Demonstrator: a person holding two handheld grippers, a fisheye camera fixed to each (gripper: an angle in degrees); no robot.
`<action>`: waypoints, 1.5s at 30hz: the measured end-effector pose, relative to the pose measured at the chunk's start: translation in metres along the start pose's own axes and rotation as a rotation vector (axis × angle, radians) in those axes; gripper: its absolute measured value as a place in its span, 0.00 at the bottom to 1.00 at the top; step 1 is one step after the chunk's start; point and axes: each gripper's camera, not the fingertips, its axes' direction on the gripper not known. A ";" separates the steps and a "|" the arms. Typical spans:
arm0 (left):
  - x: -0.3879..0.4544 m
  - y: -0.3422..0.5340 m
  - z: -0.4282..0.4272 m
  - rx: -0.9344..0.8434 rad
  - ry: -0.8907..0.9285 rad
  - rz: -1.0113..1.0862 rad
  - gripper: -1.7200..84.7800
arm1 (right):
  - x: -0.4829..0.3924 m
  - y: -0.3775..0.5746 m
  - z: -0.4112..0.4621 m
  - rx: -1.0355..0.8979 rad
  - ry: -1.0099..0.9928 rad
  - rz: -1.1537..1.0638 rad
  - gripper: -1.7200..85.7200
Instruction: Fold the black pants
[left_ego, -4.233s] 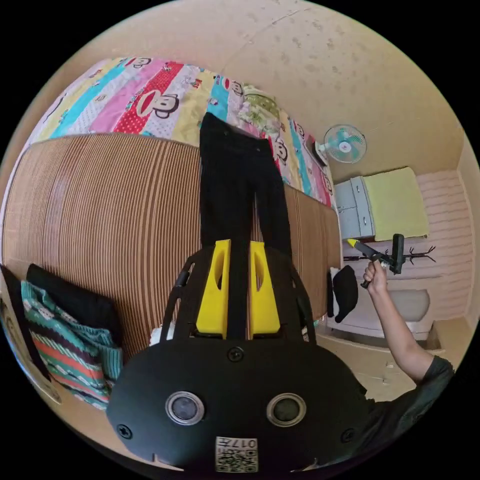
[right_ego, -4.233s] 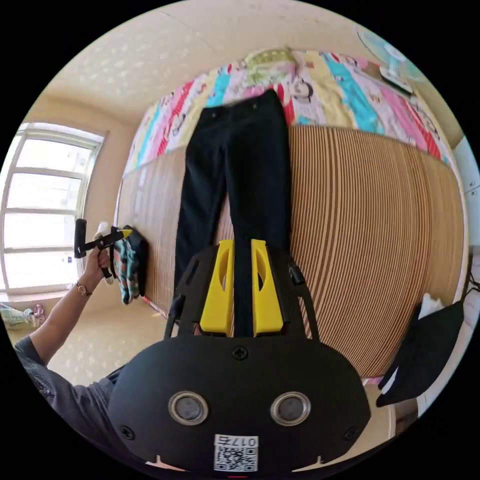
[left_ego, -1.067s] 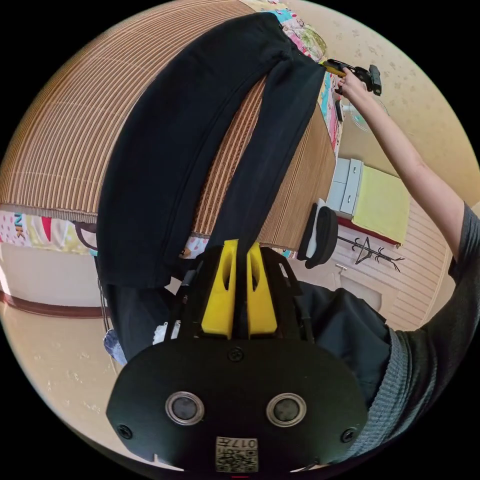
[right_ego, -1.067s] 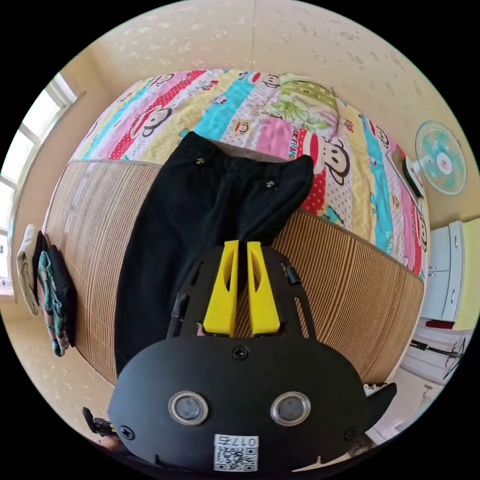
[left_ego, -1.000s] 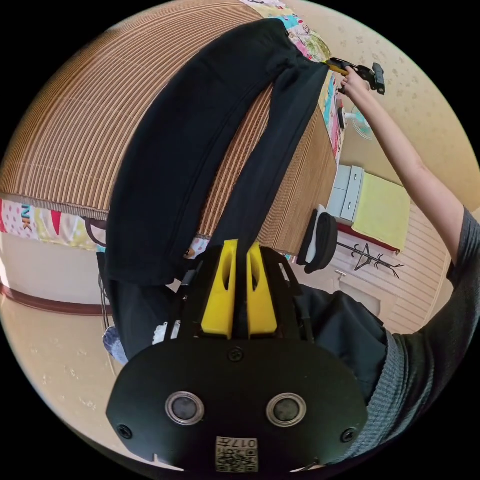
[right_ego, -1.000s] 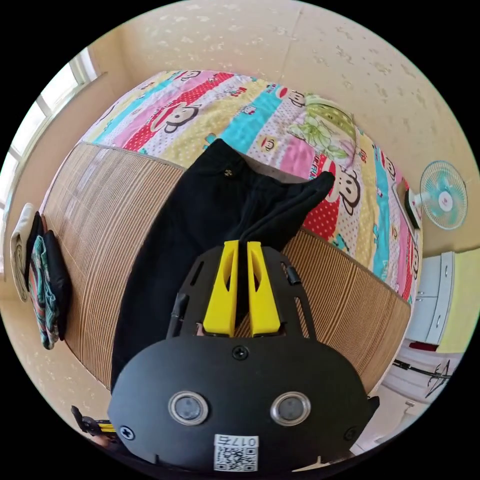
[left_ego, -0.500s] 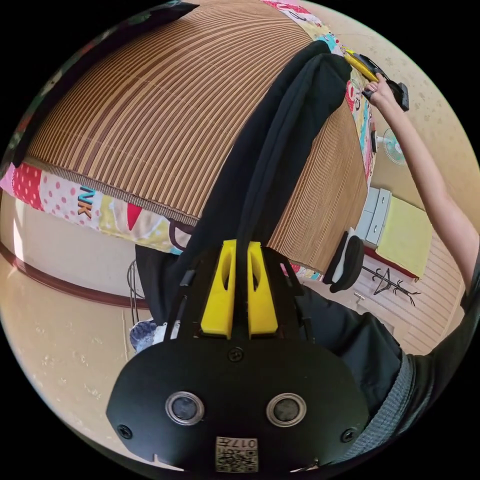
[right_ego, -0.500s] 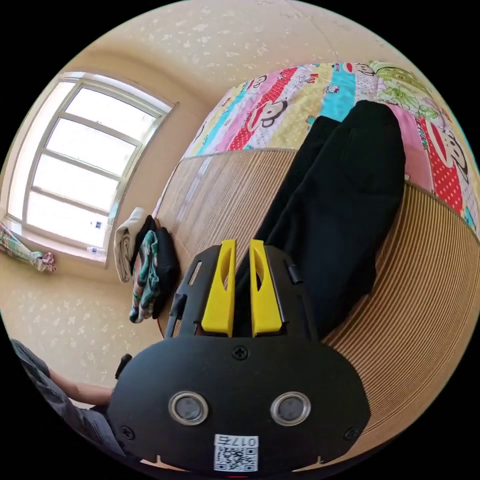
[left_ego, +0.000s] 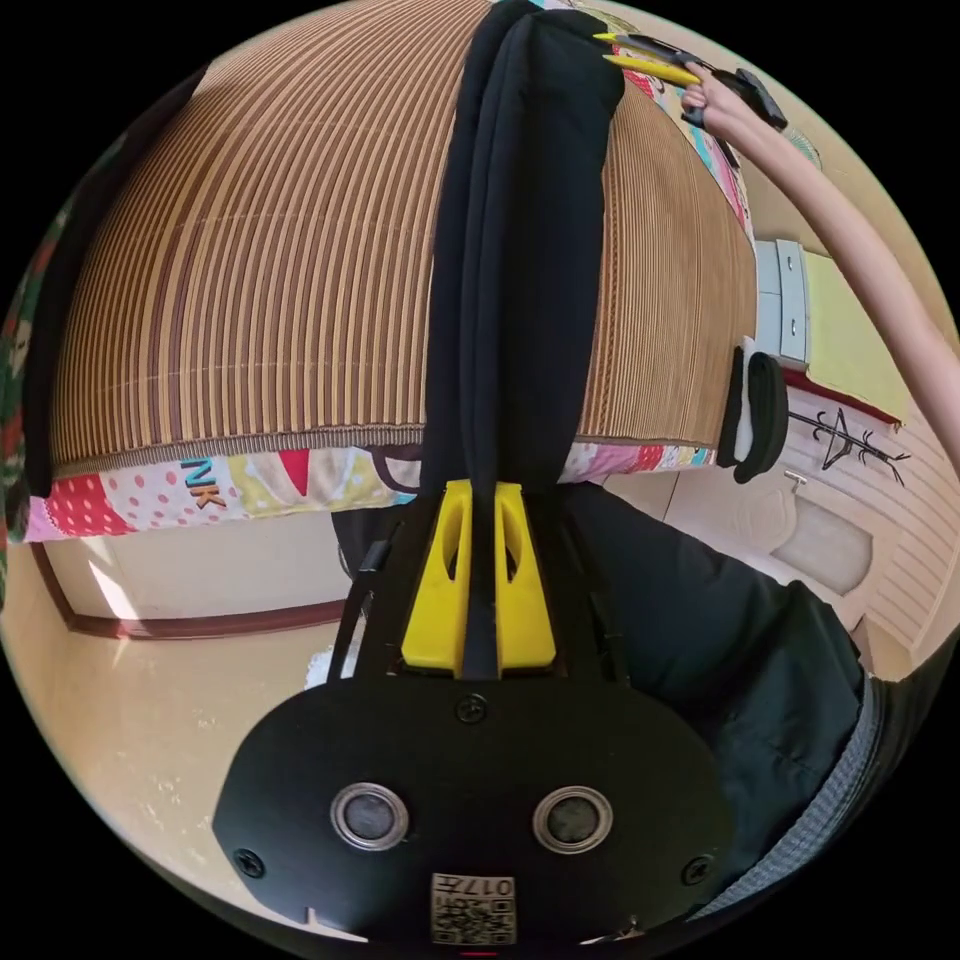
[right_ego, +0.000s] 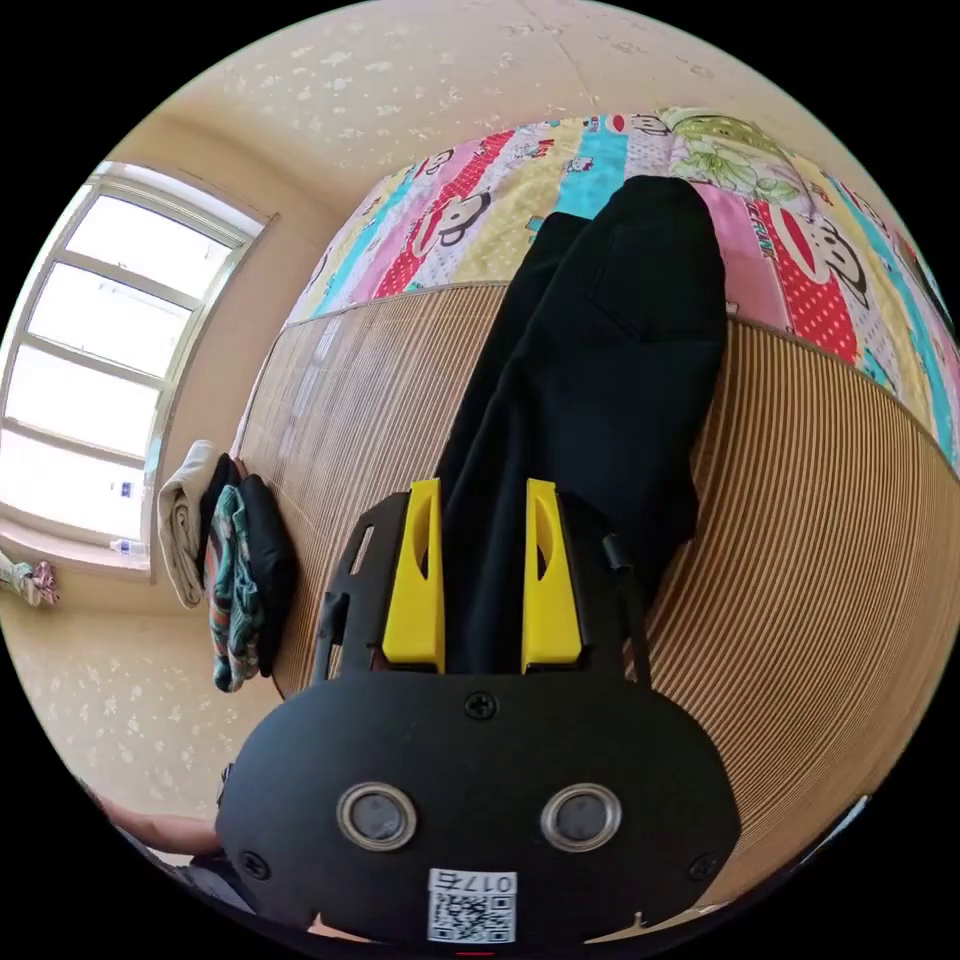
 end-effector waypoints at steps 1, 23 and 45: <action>-0.002 0.001 -0.001 0.006 0.011 -0.006 0.06 | -0.008 -0.023 0.014 -0.020 0.035 0.011 0.17; -0.072 0.019 -0.047 0.020 0.267 -0.085 0.07 | -0.018 0.016 0.040 0.052 -0.092 0.045 0.11; -0.059 -0.022 -0.064 -0.143 0.197 -0.004 0.07 | 0.186 0.132 0.059 0.301 -0.408 0.563 0.14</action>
